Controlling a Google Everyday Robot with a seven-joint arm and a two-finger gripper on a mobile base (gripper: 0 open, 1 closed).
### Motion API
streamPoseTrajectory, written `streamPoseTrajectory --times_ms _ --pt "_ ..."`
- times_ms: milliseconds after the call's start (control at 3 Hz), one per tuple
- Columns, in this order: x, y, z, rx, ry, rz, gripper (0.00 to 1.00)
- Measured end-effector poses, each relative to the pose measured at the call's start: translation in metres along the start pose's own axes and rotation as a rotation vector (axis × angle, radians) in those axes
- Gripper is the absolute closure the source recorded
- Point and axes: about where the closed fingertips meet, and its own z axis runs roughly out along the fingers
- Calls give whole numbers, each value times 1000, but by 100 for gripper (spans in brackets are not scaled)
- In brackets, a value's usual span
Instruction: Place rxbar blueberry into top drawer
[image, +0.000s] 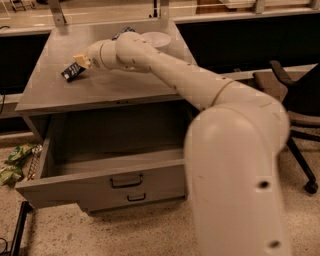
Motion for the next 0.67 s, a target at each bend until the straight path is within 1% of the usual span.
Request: streamPoseTrajectory --times_ms 333,667 --pt "14 27 -57 -44 26 38 100" --pt "31 57 -113 -86 63 95 100"
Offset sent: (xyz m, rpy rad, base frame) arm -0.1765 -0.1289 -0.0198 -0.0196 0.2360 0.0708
